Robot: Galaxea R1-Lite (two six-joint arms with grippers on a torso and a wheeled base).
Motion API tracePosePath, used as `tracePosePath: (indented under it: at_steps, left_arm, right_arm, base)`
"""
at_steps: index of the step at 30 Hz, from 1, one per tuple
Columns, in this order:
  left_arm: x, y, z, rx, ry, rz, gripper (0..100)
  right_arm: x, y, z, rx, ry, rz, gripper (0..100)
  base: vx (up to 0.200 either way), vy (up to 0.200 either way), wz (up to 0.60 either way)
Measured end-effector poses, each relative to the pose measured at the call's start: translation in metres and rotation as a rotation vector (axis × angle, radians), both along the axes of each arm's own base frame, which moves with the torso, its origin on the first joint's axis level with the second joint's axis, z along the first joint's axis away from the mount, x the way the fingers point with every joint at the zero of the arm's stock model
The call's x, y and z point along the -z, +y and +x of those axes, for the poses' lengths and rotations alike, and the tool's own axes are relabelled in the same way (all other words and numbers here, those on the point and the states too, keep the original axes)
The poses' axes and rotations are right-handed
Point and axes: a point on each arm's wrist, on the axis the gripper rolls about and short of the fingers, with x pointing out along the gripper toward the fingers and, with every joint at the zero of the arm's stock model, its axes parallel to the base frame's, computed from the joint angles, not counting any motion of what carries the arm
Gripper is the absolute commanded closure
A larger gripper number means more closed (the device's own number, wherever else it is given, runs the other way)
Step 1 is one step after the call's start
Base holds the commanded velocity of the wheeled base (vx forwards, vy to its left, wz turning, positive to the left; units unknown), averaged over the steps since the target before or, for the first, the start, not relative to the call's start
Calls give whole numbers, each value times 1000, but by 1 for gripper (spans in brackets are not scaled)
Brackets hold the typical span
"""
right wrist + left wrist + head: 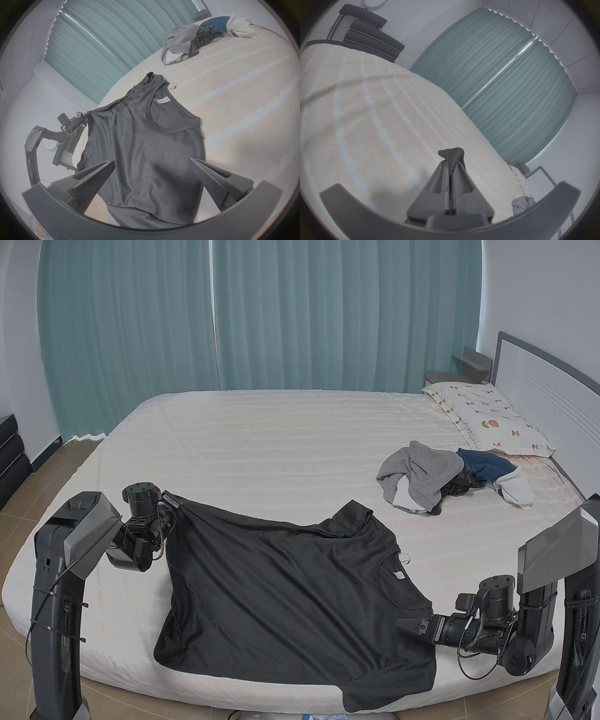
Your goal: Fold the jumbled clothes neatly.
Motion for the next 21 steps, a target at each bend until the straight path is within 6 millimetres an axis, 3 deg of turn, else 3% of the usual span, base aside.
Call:
tracePosePath:
  at_steps: [7, 8, 21]
  left_arm:
    - [10, -1, 9, -13, -96, 3, 100]
    - [11, -2, 9, -15, -100, 4, 0]
    - [18, -1, 5, -33, -90, 8, 0]
  right_arm:
    - [0, 0, 0, 0, 0, 0, 0]
    - [0, 0, 0, 0, 0, 0, 0]
    - [0, 0, -1, 8, 8, 8, 0]
  base:
    - [0, 0, 0]
    - [0, 0, 0]
    - [0, 0, 0]
